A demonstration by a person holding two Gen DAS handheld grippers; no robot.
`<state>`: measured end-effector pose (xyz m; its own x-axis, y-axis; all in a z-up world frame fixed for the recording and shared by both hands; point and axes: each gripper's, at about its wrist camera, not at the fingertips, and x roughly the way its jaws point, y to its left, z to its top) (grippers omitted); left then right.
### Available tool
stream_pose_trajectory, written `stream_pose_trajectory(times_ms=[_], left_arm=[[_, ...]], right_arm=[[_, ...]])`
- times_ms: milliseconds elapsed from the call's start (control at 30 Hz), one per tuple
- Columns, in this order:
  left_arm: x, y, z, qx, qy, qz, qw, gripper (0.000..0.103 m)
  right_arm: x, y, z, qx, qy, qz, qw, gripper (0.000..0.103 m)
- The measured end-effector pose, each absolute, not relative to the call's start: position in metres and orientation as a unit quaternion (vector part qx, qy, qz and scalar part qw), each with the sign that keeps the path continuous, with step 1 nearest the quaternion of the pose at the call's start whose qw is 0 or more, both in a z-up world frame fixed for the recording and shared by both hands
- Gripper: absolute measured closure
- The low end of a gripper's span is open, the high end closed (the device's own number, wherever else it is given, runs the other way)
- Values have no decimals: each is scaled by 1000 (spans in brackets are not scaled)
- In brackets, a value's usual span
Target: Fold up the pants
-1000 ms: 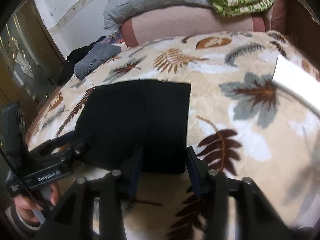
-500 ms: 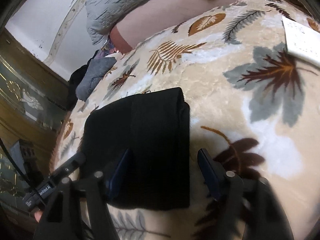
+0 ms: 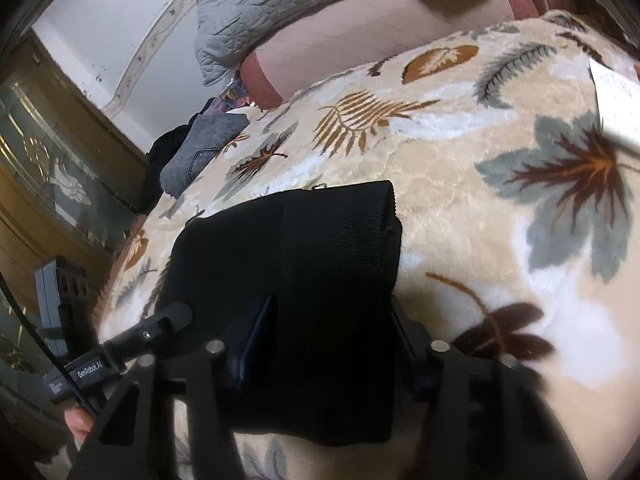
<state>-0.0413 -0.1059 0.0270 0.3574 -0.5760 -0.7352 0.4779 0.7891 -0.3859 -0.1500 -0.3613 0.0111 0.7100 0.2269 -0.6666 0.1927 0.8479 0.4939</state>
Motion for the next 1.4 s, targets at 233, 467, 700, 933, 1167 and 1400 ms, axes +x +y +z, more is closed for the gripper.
stream_pose_trajectory(times_ms=[233, 467, 700, 933, 1167, 1400], left_arm=[[-41, -107, 27, -49, 465, -315, 826, 6], [-42, -110, 27, -41, 458, -311, 832, 9], [-52, -116, 35, -26, 444, -325, 835, 36], [-50, -102, 59, -36, 433, -317, 843, 50], [-20, -77, 82, -40, 418, -282, 863, 51], [25, -60, 83, -35, 417, -246, 875, 51]], right_arm=[[-151, -360, 12, 270, 377, 11, 886, 54], [-152, -359, 13, 269, 374, 10, 887, 57], [-157, -356, 19, 269, 369, 3, 890, 60], [-149, -339, 47, 246, 359, 18, 900, 63], [-99, -316, 59, 246, 352, 50, 902, 63], [-34, -296, 53, 245, 361, 67, 898, 63]])
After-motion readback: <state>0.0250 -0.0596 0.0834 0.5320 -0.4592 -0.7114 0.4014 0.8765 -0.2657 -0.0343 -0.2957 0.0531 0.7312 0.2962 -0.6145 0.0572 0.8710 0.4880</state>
